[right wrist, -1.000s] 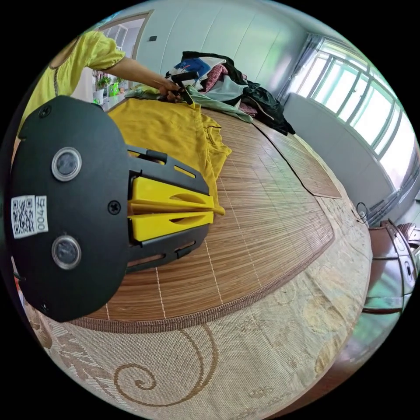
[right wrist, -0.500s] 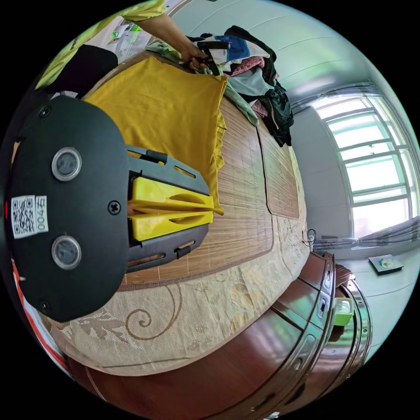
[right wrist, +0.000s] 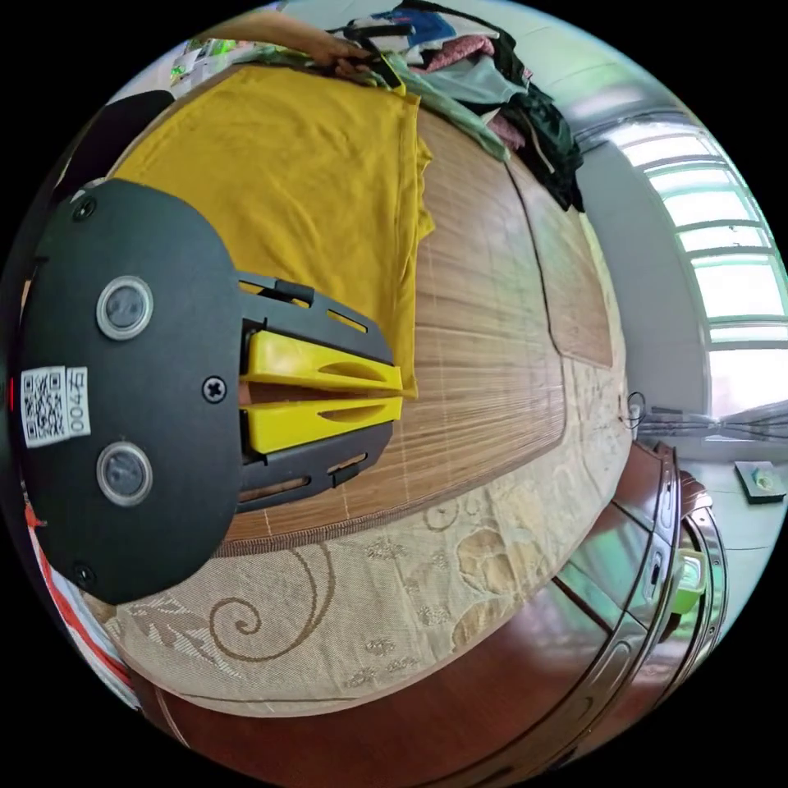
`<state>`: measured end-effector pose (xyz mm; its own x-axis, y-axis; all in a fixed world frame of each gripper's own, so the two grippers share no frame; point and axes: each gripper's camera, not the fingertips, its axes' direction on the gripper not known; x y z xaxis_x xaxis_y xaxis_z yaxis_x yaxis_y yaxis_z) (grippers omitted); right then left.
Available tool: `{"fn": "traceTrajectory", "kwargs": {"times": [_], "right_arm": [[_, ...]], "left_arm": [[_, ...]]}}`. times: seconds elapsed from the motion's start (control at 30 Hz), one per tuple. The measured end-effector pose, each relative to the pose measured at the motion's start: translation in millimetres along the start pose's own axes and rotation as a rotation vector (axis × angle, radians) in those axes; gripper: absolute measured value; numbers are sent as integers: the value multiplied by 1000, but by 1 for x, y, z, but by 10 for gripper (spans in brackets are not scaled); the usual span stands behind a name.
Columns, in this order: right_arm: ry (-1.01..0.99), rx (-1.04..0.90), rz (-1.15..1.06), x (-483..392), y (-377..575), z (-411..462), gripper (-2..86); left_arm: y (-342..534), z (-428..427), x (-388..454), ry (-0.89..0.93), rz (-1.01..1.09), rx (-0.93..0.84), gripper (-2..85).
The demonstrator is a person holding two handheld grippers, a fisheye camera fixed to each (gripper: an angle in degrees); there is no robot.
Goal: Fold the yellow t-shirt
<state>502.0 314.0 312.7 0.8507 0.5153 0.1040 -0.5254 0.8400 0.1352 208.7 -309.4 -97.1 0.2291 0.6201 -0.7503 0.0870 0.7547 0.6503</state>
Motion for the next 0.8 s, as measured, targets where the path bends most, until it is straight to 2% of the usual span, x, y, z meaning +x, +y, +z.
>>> {"fn": "traceTrajectory", "kwargs": {"times": [0.1, 0.3, 0.43, 0.63, 0.8], "right_arm": [[104, 13, 45, 2, 11, -11, 26], [-184, 86, 35, 12, 81, -96, 59], [-436, 58, -7, 20, 178, -151, 79], [-489, 4, 51, 33, 300, -186, 92], [-483, 33, 112, 39, 339, -199, 104]], "left_arm": [[2, -23, -9, -12, -57, 93, 54], [49, -98, 6, 143, -5, 131, 65], [141, -145, 28, 294, 98, 26, 68], [278, -189, 48, 253, 126, -35, 77], [310, -204, 49, 184, 106, 31, 92]]}}
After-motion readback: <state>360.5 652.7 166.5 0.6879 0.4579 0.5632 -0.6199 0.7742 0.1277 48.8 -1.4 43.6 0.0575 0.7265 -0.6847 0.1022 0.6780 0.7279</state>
